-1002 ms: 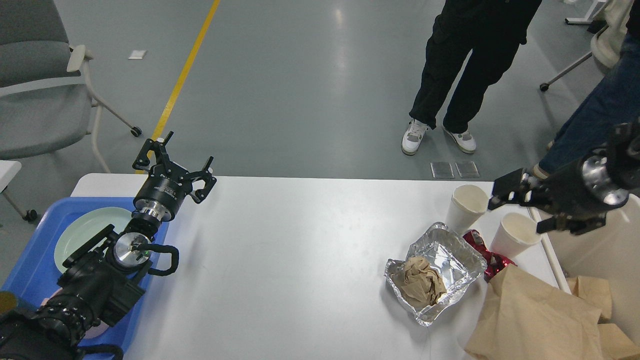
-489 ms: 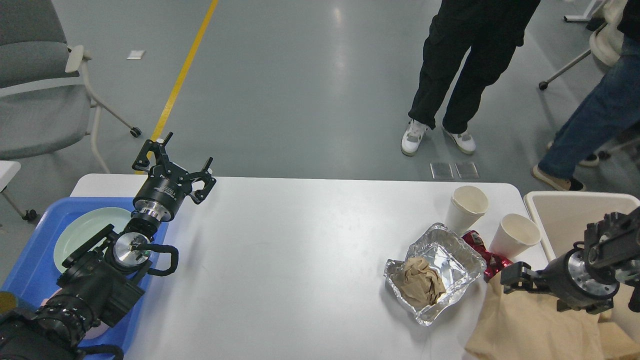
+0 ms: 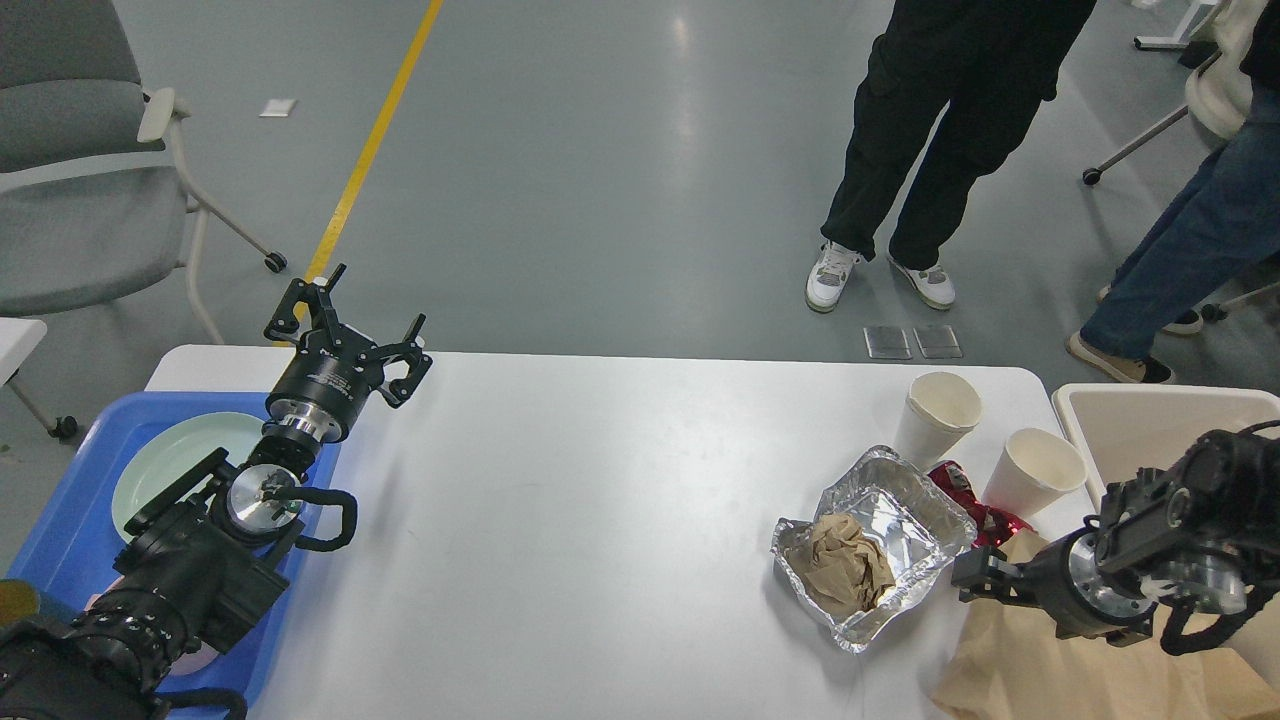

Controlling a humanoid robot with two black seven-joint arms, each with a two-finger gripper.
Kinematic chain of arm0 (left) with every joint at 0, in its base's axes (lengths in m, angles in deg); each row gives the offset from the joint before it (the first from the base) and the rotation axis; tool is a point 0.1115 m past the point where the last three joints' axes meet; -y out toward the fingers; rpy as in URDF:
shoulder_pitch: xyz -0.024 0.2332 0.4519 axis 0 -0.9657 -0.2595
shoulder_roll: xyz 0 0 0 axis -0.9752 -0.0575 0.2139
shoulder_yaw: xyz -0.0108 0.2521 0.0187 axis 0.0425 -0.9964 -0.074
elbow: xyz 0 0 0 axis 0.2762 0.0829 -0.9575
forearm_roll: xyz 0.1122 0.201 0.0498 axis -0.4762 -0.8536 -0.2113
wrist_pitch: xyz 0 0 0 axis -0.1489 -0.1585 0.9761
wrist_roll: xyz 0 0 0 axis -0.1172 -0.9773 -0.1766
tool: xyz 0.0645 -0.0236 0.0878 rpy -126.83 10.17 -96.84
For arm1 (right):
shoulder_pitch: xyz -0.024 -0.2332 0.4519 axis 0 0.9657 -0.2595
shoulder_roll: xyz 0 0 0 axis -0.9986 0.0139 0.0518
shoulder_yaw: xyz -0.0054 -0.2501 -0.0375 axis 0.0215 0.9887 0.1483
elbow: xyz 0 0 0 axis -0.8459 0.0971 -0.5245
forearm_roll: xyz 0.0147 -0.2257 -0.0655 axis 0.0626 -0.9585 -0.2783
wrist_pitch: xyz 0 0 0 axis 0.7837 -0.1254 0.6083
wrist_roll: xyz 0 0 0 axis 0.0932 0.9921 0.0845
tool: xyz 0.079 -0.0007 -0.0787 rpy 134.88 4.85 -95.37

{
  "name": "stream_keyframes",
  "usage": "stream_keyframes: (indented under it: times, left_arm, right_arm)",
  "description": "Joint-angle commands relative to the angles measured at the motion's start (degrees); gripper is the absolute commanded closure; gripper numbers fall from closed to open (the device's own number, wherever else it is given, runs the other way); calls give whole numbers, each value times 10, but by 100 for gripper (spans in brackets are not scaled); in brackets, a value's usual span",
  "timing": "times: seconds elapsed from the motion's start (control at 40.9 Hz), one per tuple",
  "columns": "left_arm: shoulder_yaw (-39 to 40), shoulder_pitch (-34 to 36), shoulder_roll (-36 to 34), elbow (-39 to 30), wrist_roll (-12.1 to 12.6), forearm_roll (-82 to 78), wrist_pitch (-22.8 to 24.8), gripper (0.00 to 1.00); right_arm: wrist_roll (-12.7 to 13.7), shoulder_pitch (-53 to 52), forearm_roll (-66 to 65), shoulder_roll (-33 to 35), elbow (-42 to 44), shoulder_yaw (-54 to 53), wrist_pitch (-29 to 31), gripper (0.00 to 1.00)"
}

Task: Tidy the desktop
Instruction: 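Push the paper bag down into the white bin with the right gripper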

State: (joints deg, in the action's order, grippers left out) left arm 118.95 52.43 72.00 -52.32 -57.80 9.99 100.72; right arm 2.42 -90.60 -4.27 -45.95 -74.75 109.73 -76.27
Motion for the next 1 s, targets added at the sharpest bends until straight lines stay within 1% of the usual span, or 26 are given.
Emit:
stream_keyframes:
  times: [0.0,0.098,0.122,0.147,0.171,0.22,0.244,0.342,0.391,0.415,0.562,0.758,0.904,0.978]
  left_arm:
    - [0,0,0,0,0,1,0,3]
    - [0,0,0,0,0,0,0,3]
    - [0,0,0,0,0,0,0,3]
    - [0,0,0,0,1,0,0,3]
    - [0,0,0,0,0,0,0,3]
    - [0,0,0,0,1,0,0,3]
    - [0,0,0,0,1,0,0,3]
    - [0,0,0,0,1,0,0,3]
    - [0,0,0,0,0,0,0,3]
    - [0,-1,0,0,1,0,0,3]
    - [0,0,0,0,0,0,0,3]
    - [0,-1,0,0,0,0,0,3]
    - [0,-1,0,0,1,1,0,3]
    - [0,0,0,0,1,0,0,3]
  right_arm:
    - [-1,73,16,-29,58,0,-38,0]
    - [-2,111,27,-42,78,0,-63,1]
    - [-2,116,27,-45,79,0,-69,4]
    - [-2,124,27,-49,81,0,-75,8]
    - [-2,131,27,-53,85,0,-81,16]
    - [-2,147,27,-59,94,0,-92,39]
    - [-2,153,27,-61,99,1,-96,48]
    - [-2,162,26,-65,105,3,-99,80]
    - [-2,162,26,-63,104,2,-99,88]
    - [-2,162,26,-63,101,2,-99,100]
    - [-2,160,26,-59,95,1,-114,100]
    - [-2,146,19,-42,68,3,-116,100]
    - [-3,83,8,10,21,11,-108,100]
    - [-3,33,-17,43,-15,21,-100,100]
